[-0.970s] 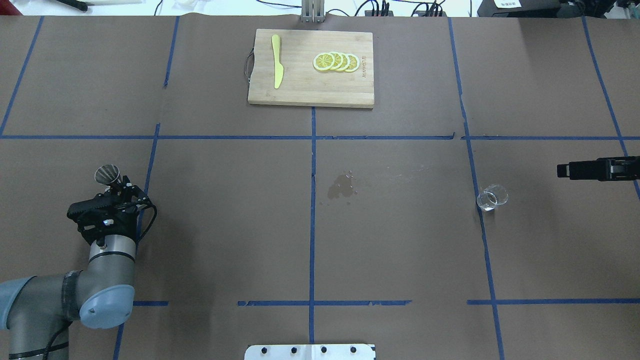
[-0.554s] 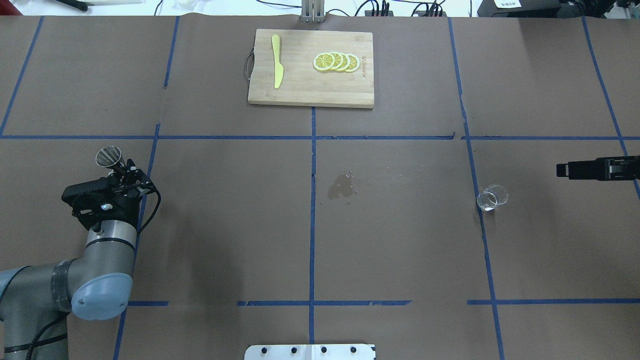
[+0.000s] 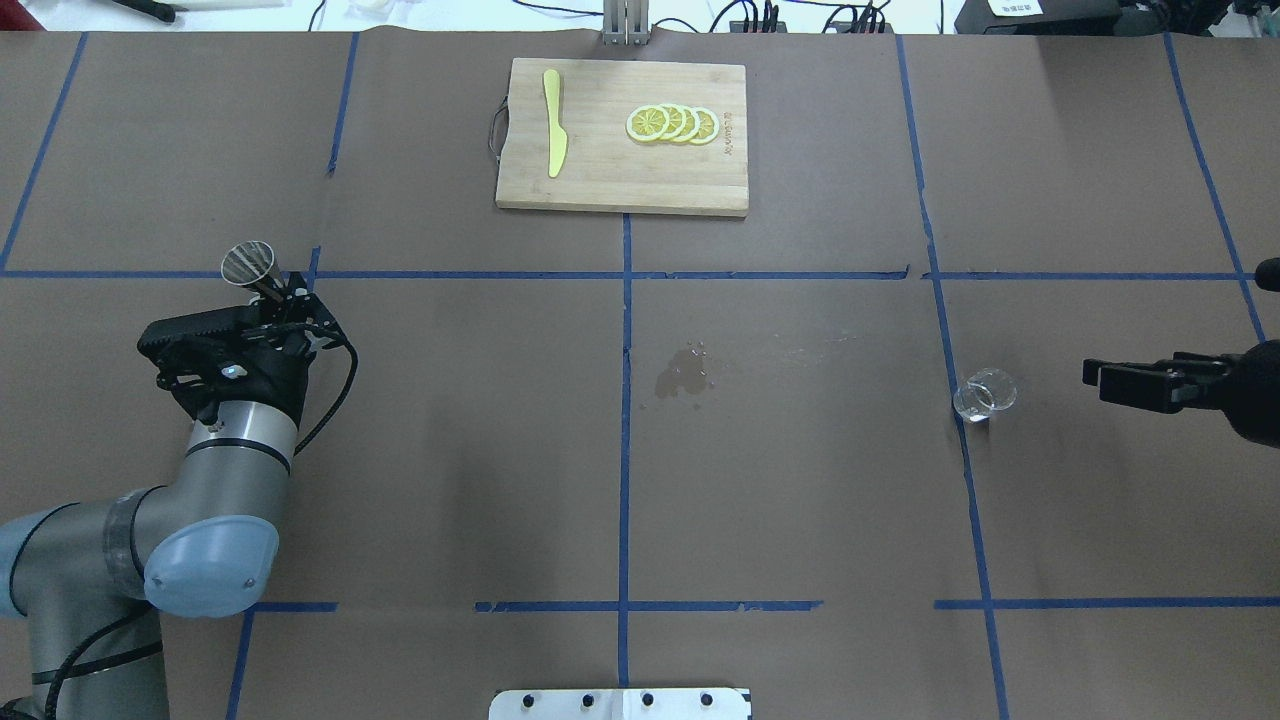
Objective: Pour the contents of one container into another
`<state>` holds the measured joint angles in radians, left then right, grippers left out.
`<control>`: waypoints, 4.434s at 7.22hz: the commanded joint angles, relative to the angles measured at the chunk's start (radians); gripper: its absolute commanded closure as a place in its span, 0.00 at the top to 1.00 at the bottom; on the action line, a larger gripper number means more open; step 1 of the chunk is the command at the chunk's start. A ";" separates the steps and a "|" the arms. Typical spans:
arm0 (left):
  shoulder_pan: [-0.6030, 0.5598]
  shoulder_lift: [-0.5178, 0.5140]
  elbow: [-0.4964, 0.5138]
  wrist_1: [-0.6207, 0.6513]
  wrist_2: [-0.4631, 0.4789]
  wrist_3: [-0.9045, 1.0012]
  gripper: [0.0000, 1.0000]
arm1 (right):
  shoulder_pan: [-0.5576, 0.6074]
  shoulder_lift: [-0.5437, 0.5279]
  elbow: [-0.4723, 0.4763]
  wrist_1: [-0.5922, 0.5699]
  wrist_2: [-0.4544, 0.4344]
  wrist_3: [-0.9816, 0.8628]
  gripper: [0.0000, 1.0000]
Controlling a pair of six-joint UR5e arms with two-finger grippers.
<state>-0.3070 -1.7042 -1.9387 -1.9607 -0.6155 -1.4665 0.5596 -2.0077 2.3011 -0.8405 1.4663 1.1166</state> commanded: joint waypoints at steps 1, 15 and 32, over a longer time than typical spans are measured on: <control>-0.007 -0.022 0.001 -0.110 -0.032 0.153 0.00 | -0.253 -0.008 -0.058 0.014 -0.402 0.145 1.00; -0.007 -0.012 0.083 -0.312 -0.109 0.218 0.00 | -0.385 0.270 -0.551 0.182 -0.768 0.126 1.00; -0.006 -0.022 0.102 -0.339 -0.107 0.244 0.00 | -0.343 0.337 -0.615 0.184 -0.759 0.088 0.76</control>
<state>-0.3130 -1.7253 -1.8362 -2.2994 -0.7225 -1.2213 0.2164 -1.6694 1.6869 -0.6565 0.7068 1.2044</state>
